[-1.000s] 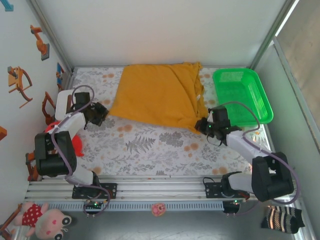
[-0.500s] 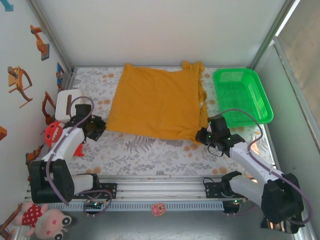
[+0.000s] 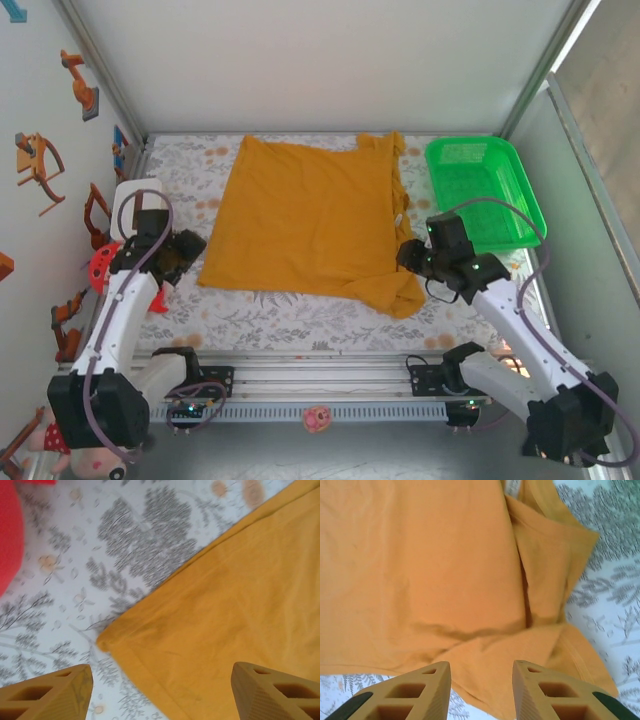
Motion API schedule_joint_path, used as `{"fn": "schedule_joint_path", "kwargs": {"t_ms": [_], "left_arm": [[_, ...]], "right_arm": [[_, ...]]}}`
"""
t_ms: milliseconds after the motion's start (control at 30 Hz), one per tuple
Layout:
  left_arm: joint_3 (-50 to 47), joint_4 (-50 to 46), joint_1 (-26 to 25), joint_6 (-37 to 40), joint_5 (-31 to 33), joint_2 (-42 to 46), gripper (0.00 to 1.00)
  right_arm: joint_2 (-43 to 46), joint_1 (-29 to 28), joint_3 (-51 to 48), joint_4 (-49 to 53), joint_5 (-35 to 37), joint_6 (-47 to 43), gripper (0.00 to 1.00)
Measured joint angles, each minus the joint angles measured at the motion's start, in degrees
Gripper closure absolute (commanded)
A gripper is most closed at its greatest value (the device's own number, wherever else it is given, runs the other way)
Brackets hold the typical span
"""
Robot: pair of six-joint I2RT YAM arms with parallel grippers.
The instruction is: Fold the inside-out t-shirt
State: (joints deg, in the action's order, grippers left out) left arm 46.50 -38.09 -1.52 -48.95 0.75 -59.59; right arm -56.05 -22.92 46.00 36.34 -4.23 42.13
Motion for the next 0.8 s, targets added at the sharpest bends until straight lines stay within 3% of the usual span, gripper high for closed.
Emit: {"fn": "schedule_joint_path", "kwargs": {"t_ms": [200,333,567,800], "left_arm": [[13.09,3.13,-2.64,5.6,-5.97,-16.55,0.24],[17.31,4.04,-5.75,8.81,-7.26,-25.51,0.21],[14.99,3.48,-6.93,10.93,-7.5,-27.76,0.19],[11.45,5.95,-7.04,12.15,-9.51,-31.17,0.17]], "right_arm": [[-12.87,-0.02,3.3,-0.11,0.72,-1.11,0.54],[-11.28,-0.07,0.81,1.95,1.11,0.98,0.46],[-2.19,-0.07,-7.39,3.69,-1.18,5.07,0.44],[-5.51,-0.07,-10.58,-0.48,-4.74,6.38,0.44]]}}
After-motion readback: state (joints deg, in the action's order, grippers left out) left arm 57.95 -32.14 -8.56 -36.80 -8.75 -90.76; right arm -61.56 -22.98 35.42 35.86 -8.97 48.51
